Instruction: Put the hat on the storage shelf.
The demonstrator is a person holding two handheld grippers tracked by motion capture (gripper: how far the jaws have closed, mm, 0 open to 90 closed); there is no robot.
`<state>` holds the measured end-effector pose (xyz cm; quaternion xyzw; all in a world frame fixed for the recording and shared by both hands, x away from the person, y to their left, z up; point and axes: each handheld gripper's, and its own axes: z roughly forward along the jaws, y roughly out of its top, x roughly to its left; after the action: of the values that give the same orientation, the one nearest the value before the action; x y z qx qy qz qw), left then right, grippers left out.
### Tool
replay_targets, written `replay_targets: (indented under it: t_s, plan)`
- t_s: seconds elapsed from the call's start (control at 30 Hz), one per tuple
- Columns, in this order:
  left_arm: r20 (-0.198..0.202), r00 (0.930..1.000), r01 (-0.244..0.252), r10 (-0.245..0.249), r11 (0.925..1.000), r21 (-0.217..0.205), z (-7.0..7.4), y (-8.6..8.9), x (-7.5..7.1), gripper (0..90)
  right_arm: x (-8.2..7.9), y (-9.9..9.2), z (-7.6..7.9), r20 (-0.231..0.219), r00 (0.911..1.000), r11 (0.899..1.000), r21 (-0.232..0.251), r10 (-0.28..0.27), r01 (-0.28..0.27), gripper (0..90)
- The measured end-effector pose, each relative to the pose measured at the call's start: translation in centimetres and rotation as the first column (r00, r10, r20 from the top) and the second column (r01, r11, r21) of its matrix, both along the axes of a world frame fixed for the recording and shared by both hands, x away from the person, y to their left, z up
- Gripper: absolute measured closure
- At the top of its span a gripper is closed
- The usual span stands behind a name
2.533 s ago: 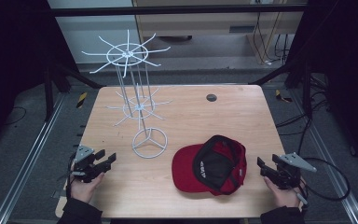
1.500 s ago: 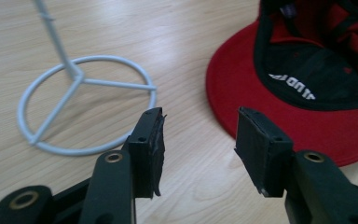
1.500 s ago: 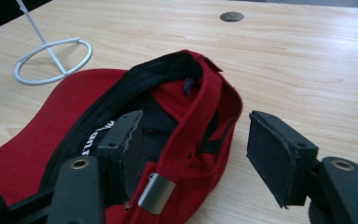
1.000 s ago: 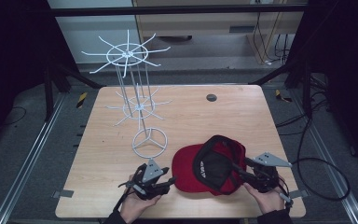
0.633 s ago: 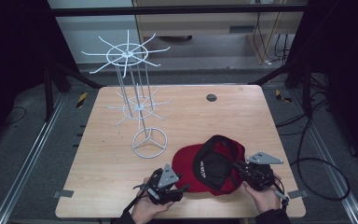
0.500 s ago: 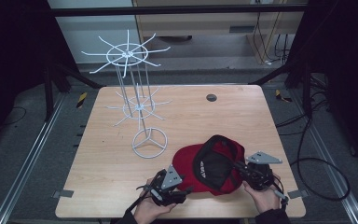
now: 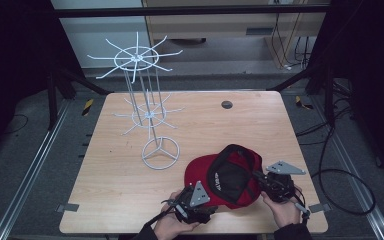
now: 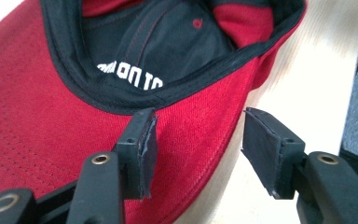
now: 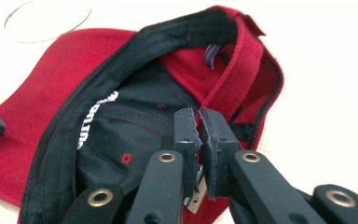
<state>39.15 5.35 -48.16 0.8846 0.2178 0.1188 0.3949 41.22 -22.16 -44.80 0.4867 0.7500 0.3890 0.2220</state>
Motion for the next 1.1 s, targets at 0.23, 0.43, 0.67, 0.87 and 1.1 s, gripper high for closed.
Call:
replay_targets:
  t_s: [0.23,0.43,0.67,0.87,1.1]
  plan:
    - [-0.001,0.9999,0.014,-0.014,0.9992,0.039,-0.2,-0.4,0.5,48.7,0.1,-0.3,0.5,0.035,0.9991,1.000,0.023,-0.023,0.022,89.0]
    - [0.016,0.9996,0.022,-0.023,0.9975,0.068,-0.3,-0.6,0.4,49.8,0.1,-0.3,0.3,0.023,0.9996,1.000,0.024,-0.015,0.015,84.4]
    - [0.013,0.9996,0.024,-0.025,0.9974,0.068,-0.1,-0.6,0.4,51.1,-0.2,-0.2,-0.5,-0.001,1.0000,1.000,0.011,-0.003,0.003,51.5]
    - [-0.008,0.9994,0.033,-0.032,0.9979,0.056,0.4,-0.3,0.7,55.2,0.3,0.2,-1.2,-0.087,0.9961,1.000,-0.015,0.016,-0.017,74.7]
    - [0.014,0.9990,0.042,-0.043,0.9974,0.059,0.9,-0.5,0.7,59.9,0.9,0.9,-0.4,-0.069,0.9976,0.999,-0.037,0.008,-0.011,79.5]
